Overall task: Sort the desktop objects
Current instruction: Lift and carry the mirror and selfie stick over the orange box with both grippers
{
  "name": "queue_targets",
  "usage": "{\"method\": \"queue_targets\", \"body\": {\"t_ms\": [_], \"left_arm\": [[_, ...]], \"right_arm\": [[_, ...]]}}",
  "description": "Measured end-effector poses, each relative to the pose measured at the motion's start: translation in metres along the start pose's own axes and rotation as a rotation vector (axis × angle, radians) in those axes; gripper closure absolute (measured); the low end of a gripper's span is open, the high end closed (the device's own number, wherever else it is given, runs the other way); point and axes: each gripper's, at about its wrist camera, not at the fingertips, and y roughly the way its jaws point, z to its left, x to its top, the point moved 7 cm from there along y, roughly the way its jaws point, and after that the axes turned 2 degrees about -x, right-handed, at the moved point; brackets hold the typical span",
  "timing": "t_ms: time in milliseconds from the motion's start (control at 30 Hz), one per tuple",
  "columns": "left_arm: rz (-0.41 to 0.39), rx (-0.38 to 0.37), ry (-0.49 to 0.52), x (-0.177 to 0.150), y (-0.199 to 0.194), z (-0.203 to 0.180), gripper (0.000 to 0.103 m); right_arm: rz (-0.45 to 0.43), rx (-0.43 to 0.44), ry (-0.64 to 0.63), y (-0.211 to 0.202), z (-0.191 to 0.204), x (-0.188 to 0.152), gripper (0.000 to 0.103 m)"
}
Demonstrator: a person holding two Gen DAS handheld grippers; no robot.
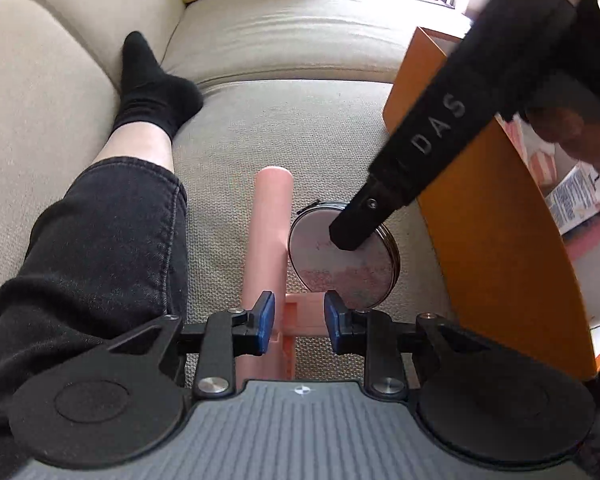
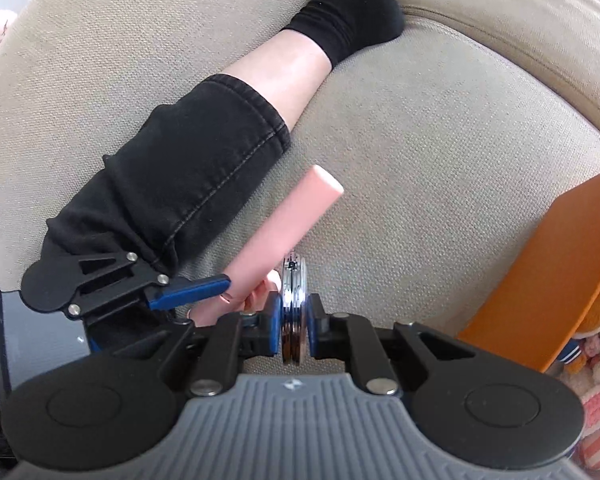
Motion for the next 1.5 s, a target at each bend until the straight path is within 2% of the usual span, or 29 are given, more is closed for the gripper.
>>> {"method": "queue_targets", "body": {"t_ms": [100, 200, 500, 600, 700, 900, 1033, 1200, 1400, 1500], "left_arm": [[0.014, 0.029, 0.079, -0.001, 0.007, -0.015, 0.072], [0.028, 0.046, 0.146, -0.008, 0.006, -0.027, 0.066], [0.080, 0.238, 0.314, -0.023, 0.032, -0.045, 0.066], [0.081, 0.299, 0.331, -0.021, 0.037, -0.048, 0.076], [0.081, 0.330, 0.340, -0.019, 0.039, -0.048, 0.079], [0.019, 0.326, 0.266, 0.003, 0.016, -0.027, 0.092], [0.045, 0.215, 0.143, 0.017, 0.012, 0.001, 0.092], [0.082, 0.149, 0.086, 0.022, 0.015, 0.007, 0.090], [0.083, 0.150, 0.063, 0.015, 0.019, 0.018, 0.089], [0.073, 0.154, 0.034, 0.016, 0.017, 0.021, 0.092]], "right_arm": [[0.001, -0.001, -0.004, 0.000, 0.003, 0.000, 0.089], [-0.002, 0.018, 0.006, 0.000, 0.003, -0.002, 0.089], [-0.014, 0.013, -0.004, -0.001, 0.005, -0.003, 0.089], [-0.016, 0.010, -0.006, 0.000, 0.004, -0.004, 0.089], [-0.024, 0.009, -0.011, -0.002, 0.005, -0.003, 0.089], [-0.084, -0.042, -0.056, -0.025, 0.003, -0.002, 0.089], [-0.108, -0.083, -0.071, -0.037, -0.004, -0.004, 0.089], [-0.131, -0.086, -0.044, -0.044, -0.015, -0.010, 0.089], [-0.201, -0.053, -0.031, -0.070, -0.017, -0.017, 0.089], [-0.250, -0.045, -0.019, -0.092, -0.018, -0.022, 0.089]]}}
